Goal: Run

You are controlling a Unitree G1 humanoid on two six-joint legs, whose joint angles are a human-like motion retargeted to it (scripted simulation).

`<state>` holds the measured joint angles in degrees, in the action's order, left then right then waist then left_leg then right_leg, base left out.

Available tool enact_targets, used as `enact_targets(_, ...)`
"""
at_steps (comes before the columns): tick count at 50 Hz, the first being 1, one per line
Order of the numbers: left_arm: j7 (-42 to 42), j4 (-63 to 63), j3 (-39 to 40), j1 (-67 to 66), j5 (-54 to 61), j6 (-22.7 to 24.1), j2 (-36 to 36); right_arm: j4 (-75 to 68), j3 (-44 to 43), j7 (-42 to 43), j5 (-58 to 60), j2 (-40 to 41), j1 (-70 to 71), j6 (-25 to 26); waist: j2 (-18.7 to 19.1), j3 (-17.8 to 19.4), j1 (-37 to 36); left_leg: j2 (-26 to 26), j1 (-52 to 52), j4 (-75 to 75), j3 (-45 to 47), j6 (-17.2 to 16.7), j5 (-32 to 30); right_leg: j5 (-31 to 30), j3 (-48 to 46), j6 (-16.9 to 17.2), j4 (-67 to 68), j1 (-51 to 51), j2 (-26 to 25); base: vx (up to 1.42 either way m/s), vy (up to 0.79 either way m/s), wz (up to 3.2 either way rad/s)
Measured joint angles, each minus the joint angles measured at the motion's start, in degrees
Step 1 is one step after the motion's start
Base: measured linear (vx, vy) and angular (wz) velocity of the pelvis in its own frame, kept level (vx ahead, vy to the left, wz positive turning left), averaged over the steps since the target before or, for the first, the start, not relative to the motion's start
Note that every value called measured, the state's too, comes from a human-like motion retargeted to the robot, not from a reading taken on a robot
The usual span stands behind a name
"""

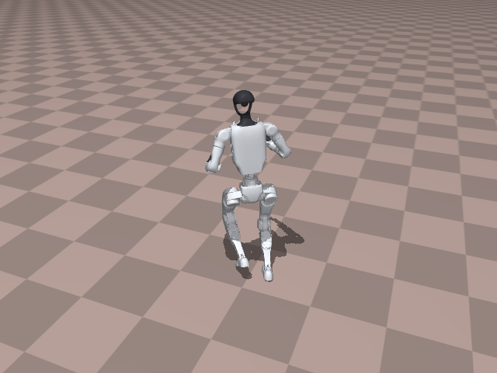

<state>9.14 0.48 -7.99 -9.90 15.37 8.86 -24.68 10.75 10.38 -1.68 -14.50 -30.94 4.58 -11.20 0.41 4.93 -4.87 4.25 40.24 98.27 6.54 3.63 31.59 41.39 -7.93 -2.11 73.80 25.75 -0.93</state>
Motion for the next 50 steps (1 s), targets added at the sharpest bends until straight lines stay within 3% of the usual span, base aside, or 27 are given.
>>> enact_targets(3,-0.4,0.2,-0.4,-4.5,1.0,0.0,-0.1,3.6,1.1,-0.7,-3.9,1.4,-1.3,-1.3,-1.0,-1.7,-0.1,-3.3,-4.0,-13.4,1.5,-0.6,-3.9,-14.9,0.3,3.5,2.3,1.7,4.0,0.10,0.10,-0.10)
enact_targets(5,-1.5,0.0,-0.8,-5.4,2.3,-0.1,0.1,4.5,2.2,-1.4,-5.5,2.0,-2.1,-2.3,-2.2,-2.1,1.4,-6.9,-6.7,-20.3,2.4,-0.5,-5.2,-19.5,0.4,4.0,8.1,4.2,8.0,0.05,0.10,0.36)
enact_targets(7,-2.3,-0.5,-1.1,-4.1,2.9,0.0,-0.2,4.4,3.1,-2.4,-6.5,2.4,-2.8,-2.3,-4.0,-1.8,3.8,-11.5,-9.5,-24.7,2.8,0.8,-3.3,-20.1,1.3,3.6,16.4,6.6,12.7,0.04,0.10,0.60)
enact_targets(11,-3.6,-2.5,-1.1,4.3,1.0,0.8,-1.8,-0.1,3.8,-3.7,-5.9,4.1,-5.7,-0.2,-6.1,-0.4,8.0,-16.7,-12.9,-26.7,2.1,5.7,12.0,-15.3,3.5,2.3,32.5,11.0,18.1,0.02,0.08,0.67)
enact_targets(13,-5.5,-3.3,-1.3,11.7,-1.4,1.3,-2.5,-4.9,3.4,-3.8,-4.8,5.6,-7.4,0.7,-7.4,0.5,9.8,-18.4,-13.8,-28.7,2.3,6.9,15.3,-13.3,4.9,2.4,36.4,13.4,19.6,0.02,0.05,0.94)
enact_targets(17,-8.6,-7.2,-1.7,20.5,-1.6,3.4,-1.0,-11.3,2.9,-3.6,-5.6,7.5,-13.0,0.2,-6.8,-0.6,12.2,-18.4,-15.5,-33.8,0.8,4.9,11.9,-12.5,3.7,2.6,30.9,15.0,18.1,0.08,-0.01,0.96)
enact_targets(22,-8.6,-9.1,-4.5,20.3,0.4,5.9,1.0,-12.9,2.4,-3.0,-7.4,6.9,-18.1,-1.0,-5.3,-4.3,12.6,-16.7,-13.7,-36.0,-1.7,-2.1,-2.5,-13.1,1.3,5.0,12.1,11.6,13.5,0.09,-0.08,1.17)
enact_targets(25,-7.0,-6.8,-6.5,17.6,1.0,5.9,1.3,-12.3,2.4,-2.4,-6.6,5.9,-18.2,-1.2,-3.7,-5.3,9.8,-13.7,-10.4,-30.0,-2.8,-4.6,-4.5,-12.3,-0.2,5.6,3.9,8.0,9.1,0.04,-0.08,0.75)
enact_targets(32,-3.0,6.5,-4.8,7.8,-1.5,2.2,1.4,-6.5,1.4,0.5,1.6,0.8,-6.8,-1.0,0.7,-2.5,1.2,0.1,-1.4,-3.3,-1.5,-2.7,0.5,1.9,-3.6,-0.1,-0.4,3.3,0.2,0.00,-0.06,0.25)
enact_targets(37,-0.6,10.7,-1.0,-0.8,-1.2,1.2,0.8,-0.8,-0.5,2.7,1.2,0.3,-1.3,-1.7,2.9,-2.4,-1.4,4.6,0.4,-4.5,-0.4,0.0,1.6,-0.8,-3.4,0.3,-4.3,2.2,-3.2,0.01,0.00,0.05)
enact_targets(40,-0.4,9.4,-1.0,-3.5,-0.3,1.3,0.1,0.1,0.0,2.4,0.4,1.6,-3.5,-2.1,2.7,-4.2,-0.5,3.1,-2.6,-13.8,1.7,0.2,0.2,-7.6,-2.5,2.6,-4.3,3.1,-2.1,0.05,0.04,0.45)
enact_targets(43,-1.6,7.3,-2.3,-1.3,0.3,1.4,-0.4,-1.1,1.5,0.9,0.6,2.4,-6.7,-1.9,1.0,-5.1,2.8,-1.8,-6.2,-22.7,4.0,1.2,0.3,-12.8,-2.1,4.7,3.2,6.8,2.8,0.02,0.05,0.94)
enact_targets(47,-3.6,4.2,-3.7,7.3,-1.6,2.3,-1.9,-4.1,3.6,-2.4,1.3,3.2,-10.4,-0.4,-2.1,-5.4,7.4,-8.9,-9.1,-30.1,4.4,2.3,5.1,-10.7,-1.5,5.6,14.6,11.1,10.0,0.02,0.03,1.27)
enact_targets(50,-5.7,2.8,-4.6,13.2,-2.9,3.2,-1.6,-5.8,4.7,-3.9,2.6,3.4,-11.8,0.4,-3.6,-5.7,9.6,-11.7,-10.2,-34.0,3.8,2.1,4.8,-9.1,-0.9,5.8,15.8,12.2,12.0,0.04,-0.01,1.29)
